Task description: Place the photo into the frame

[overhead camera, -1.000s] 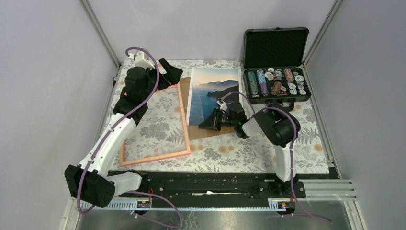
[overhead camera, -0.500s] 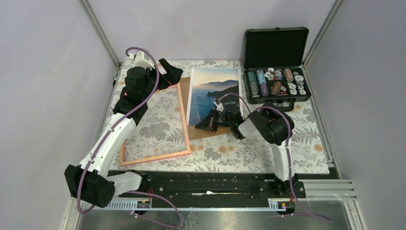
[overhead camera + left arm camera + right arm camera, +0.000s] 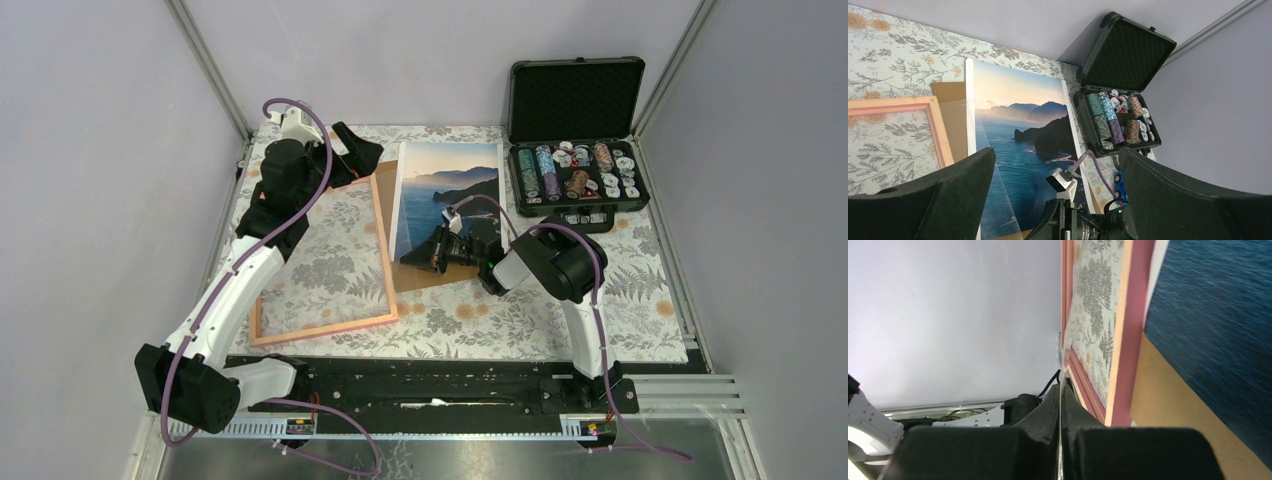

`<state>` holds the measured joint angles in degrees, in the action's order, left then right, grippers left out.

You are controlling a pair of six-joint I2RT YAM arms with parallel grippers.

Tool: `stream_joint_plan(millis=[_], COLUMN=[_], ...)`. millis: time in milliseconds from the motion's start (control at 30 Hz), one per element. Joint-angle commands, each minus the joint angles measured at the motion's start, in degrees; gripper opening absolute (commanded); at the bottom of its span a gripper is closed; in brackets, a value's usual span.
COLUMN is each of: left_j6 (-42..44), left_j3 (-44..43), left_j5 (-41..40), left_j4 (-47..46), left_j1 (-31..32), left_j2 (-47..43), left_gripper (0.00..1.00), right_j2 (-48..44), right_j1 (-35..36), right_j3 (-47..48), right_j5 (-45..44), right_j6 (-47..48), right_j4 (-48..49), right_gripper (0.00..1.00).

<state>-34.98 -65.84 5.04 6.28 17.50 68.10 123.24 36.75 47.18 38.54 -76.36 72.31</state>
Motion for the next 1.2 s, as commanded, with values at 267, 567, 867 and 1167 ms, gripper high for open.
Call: stream_joint_plan(millis=[267, 567, 867, 1167], left_j6=[-0.61, 2.15, 3.6, 7.65], left_j3=[-0.13, -1.22, -2.5, -5.55], left_j5=[1.83, -0.17, -0.22, -2.52], left_j4=[-3.6, -2.11, -0.74, 2.7], left_j1=[-0.33, -0.11, 1.32, 3.6], left_j2=[0.54, 2.72, 2.86, 1.35], left_gripper=[0.98, 0.98, 0.99, 0.99], right_j2=[0.16, -0.97, -5.79, -7.73], right_j1=[0.58, 0.43, 0.77, 0.86], right_j3=[-0.78, -3.78, -8.79, -7.28], right_j5=[-3.56, -3.05, -7.79, -8.8], right_j6=[-0.88, 1.68, 14.94, 15.18], right_j4=[8.44, 8.42, -4.36, -10.97], right_gripper=[0.0, 0.0, 0.04, 0.46])
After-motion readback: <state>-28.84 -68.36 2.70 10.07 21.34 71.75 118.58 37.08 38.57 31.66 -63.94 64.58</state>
